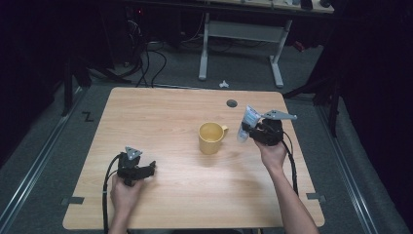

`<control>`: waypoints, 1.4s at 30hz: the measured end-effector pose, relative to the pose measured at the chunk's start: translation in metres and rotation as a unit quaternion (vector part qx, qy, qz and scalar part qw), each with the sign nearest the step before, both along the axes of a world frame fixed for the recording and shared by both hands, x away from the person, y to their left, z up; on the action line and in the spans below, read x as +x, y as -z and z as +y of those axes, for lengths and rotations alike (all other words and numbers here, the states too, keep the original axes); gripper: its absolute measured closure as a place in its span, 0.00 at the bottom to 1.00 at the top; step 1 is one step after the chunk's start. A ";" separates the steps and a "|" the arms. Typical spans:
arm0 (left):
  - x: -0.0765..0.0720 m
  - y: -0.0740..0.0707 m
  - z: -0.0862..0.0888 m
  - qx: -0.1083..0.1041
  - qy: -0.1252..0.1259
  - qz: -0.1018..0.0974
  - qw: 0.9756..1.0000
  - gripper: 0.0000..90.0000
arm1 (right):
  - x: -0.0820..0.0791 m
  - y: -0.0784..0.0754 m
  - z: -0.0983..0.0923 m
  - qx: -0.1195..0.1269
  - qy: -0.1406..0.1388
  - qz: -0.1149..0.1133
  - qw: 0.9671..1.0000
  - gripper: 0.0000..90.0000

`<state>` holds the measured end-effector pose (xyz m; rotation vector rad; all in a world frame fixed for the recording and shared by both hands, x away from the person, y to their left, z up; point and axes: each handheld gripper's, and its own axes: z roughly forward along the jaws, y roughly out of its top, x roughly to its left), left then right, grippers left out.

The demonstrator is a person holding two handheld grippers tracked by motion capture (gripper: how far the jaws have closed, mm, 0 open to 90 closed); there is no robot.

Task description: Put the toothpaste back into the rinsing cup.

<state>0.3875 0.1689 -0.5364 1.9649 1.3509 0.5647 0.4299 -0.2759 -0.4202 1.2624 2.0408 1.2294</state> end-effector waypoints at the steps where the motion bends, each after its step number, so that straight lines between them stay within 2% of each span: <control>1: 0.000 0.000 0.000 0.000 0.000 0.000 1.000 0.24 | -0.001 -0.001 0.000 0.001 -0.001 0.000 1.000 0.74; 4: 0.000 0.000 0.000 0.000 0.000 0.000 1.000 0.24 | -0.001 -0.003 0.001 -0.003 -0.005 -0.003 1.000 0.74; 11: 0.000 0.000 0.000 -0.001 0.000 0.000 1.000 0.24 | -0.003 -0.010 0.004 0.007 -0.016 -0.012 1.000 0.74; 20: 0.000 0.000 0.000 -0.001 0.000 0.000 1.000 0.24 | -0.004 -0.024 0.008 0.003 -0.025 -0.025 0.999 0.74; 30: 0.000 0.000 0.000 0.000 0.000 0.000 1.000 0.24 | -0.006 -0.037 0.009 0.016 -0.036 -0.035 0.999 0.74; 42: 0.000 0.000 -0.002 0.004 0.003 -0.002 1.000 0.24 | -0.003 -0.044 0.024 0.018 -0.059 -0.043 0.997 0.74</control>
